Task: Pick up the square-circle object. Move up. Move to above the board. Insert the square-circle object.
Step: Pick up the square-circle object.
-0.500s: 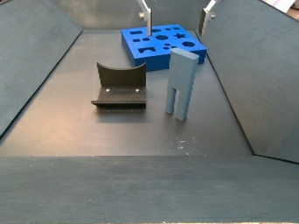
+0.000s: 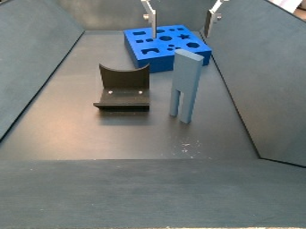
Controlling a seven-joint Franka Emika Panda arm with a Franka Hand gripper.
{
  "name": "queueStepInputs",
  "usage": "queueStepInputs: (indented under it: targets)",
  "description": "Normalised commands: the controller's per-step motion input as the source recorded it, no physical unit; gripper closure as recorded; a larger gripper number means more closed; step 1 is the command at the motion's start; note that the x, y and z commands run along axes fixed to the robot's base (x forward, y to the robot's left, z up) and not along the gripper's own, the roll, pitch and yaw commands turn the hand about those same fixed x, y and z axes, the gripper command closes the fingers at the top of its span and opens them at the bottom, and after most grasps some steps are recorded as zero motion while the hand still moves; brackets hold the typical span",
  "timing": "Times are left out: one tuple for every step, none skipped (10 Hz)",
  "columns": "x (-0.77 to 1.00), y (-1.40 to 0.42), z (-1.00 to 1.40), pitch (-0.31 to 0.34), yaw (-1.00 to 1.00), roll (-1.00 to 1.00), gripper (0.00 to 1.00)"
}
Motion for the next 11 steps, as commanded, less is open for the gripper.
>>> queueStepInputs:
  targets:
    - [0.0,0.0,-0.11,-0.041,-1.0,0.0,0.0]
    - [0.0,0.0,-0.15,-0.017,-1.0,0.0,0.0]
    - [0.0,0.0,-0.24,0.0,-1.0,0.0,0.0]
    - [0.0,0.0,-0.32,0.0,-1.0,0.0,0.0]
    - [-0.06,0.07,-0.44,0.043,-0.91,0.0,0.0]
    - [-0.27,0.36,-0.4,0.093,-0.58,0.0,0.0]
    - [0.0,0.01,0.0,0.0,0.0,-0.02,0.0]
    - [-0.02,0.01,0.0,-0.011,0.0,0.0,0.0]
    - [0.0,0.24,0.0,0.0,-0.64,-0.05,0.0]
    - [0.03,0.0,0.0,0.0,-0.99,0.0,0.0]
    - [0.0,0.0,0.0,0.0,-1.0,0.0,0.0]
